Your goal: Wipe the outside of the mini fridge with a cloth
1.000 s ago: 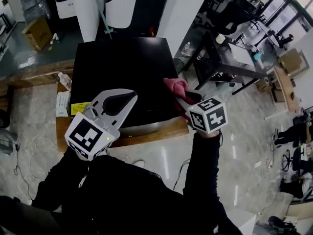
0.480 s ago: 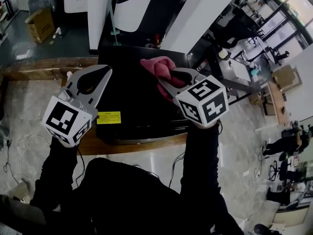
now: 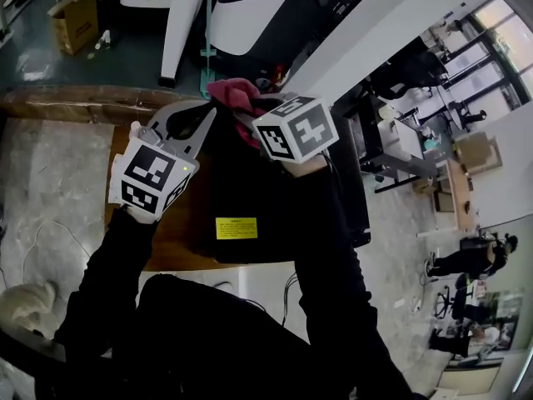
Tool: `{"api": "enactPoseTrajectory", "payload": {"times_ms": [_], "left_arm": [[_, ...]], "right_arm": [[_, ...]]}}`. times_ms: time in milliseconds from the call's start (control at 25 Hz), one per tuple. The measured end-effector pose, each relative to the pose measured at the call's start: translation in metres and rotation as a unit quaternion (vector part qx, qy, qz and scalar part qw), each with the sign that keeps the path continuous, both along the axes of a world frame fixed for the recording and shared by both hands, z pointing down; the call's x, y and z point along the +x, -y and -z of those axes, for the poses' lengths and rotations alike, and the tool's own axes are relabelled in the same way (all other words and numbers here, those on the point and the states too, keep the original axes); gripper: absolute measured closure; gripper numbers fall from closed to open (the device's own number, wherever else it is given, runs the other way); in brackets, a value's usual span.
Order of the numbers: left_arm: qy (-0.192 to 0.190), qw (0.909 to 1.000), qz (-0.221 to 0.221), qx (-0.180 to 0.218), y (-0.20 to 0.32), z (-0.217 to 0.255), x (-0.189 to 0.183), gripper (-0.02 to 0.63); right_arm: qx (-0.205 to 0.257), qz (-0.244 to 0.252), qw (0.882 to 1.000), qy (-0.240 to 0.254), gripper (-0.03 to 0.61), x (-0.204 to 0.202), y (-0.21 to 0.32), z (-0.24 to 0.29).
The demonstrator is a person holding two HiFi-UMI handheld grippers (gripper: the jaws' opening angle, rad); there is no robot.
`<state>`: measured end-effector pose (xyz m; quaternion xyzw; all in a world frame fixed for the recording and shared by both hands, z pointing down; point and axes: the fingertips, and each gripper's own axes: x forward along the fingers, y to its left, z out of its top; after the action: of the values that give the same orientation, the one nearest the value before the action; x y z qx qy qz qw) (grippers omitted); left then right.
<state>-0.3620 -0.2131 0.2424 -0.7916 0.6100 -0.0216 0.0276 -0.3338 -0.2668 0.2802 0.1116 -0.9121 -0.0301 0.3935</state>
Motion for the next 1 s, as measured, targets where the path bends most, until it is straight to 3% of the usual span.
{"api": "enactPoseTrajectory", "payload": {"times_ms": [240, 480, 640, 1000], "left_arm": [[-0.011, 0.9993, -0.026, -0.024, 0.006, -0.035, -0.013, 0.609], [-0.007, 0.9984, -0.047, -0.030, 0.008, -0.045, -0.007, 0.609], [-0.001, 0.9979, -0.060, -0.023, 0.015, -0.036, 0.024, 0.609], [-0.011, 0.9903, -0.134, -0.034, 0.039, -0.006, 0.100, 0.608]], "right_arm": [[-0.018, -0.036, 0.999, -0.024, 0.465, -0.030, 0.018, -0.058], [-0.032, -0.051, 0.998, -0.003, 0.465, -0.029, 0.018, -0.066], [-0.036, -0.061, 0.997, 0.002, 0.465, -0.002, 0.032, -0.070], [-0.027, -0.105, 0.994, 0.000, 0.465, 0.080, 0.085, -0.068]]}}
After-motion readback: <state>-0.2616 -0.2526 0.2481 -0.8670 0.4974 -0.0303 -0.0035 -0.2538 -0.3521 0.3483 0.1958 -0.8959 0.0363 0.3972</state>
